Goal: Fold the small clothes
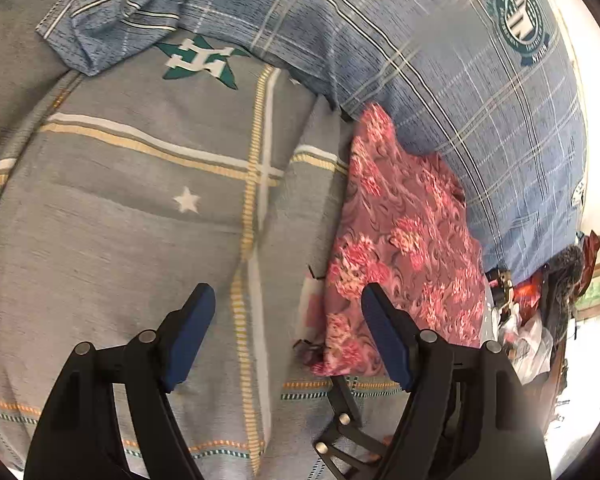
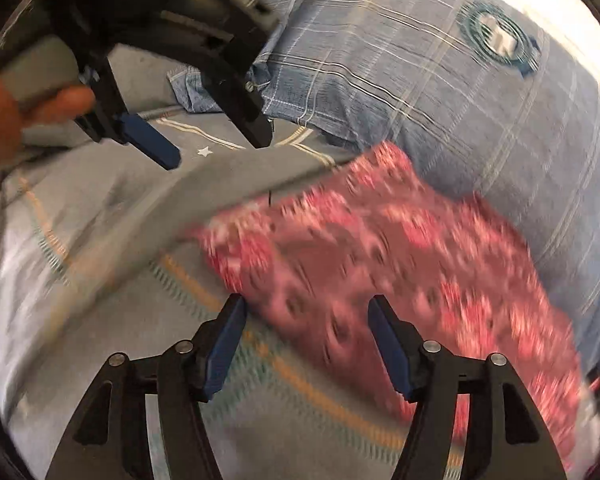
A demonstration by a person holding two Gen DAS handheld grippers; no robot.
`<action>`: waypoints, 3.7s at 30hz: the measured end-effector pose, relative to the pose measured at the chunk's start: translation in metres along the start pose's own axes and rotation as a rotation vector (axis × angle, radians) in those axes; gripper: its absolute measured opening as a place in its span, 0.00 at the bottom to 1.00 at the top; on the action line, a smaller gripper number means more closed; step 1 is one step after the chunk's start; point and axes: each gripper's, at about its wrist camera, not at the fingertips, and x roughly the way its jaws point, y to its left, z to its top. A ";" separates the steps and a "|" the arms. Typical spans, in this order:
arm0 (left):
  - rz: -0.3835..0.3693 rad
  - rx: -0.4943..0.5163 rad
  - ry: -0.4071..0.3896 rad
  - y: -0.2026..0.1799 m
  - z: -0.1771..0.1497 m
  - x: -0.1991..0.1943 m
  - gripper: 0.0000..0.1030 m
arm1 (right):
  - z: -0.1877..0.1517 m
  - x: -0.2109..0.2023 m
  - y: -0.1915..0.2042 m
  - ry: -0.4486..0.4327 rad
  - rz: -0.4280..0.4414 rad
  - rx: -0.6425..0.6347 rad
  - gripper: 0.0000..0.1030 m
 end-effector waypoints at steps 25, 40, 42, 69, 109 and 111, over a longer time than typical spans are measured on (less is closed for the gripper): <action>-0.087 0.073 0.114 -0.108 0.065 0.106 0.66 | -0.008 -0.032 -0.069 -0.213 0.113 0.312 0.08; -0.057 0.256 0.014 -0.195 0.045 0.076 0.09 | -0.037 -0.067 -0.131 -0.291 0.183 0.550 0.08; -0.066 0.269 0.007 -0.209 0.040 0.074 0.09 | -0.043 -0.075 -0.140 -0.303 0.180 0.573 0.08; 0.104 0.526 0.105 -0.429 -0.049 0.215 0.09 | -0.244 -0.106 -0.310 -0.412 0.336 1.569 0.06; 0.121 0.383 -0.030 -0.287 -0.047 0.157 0.62 | -0.193 -0.009 -0.438 -0.150 0.184 1.207 0.06; 0.137 0.388 -0.026 -0.289 -0.051 0.163 0.62 | -0.213 0.017 -0.439 -0.011 0.183 1.254 0.06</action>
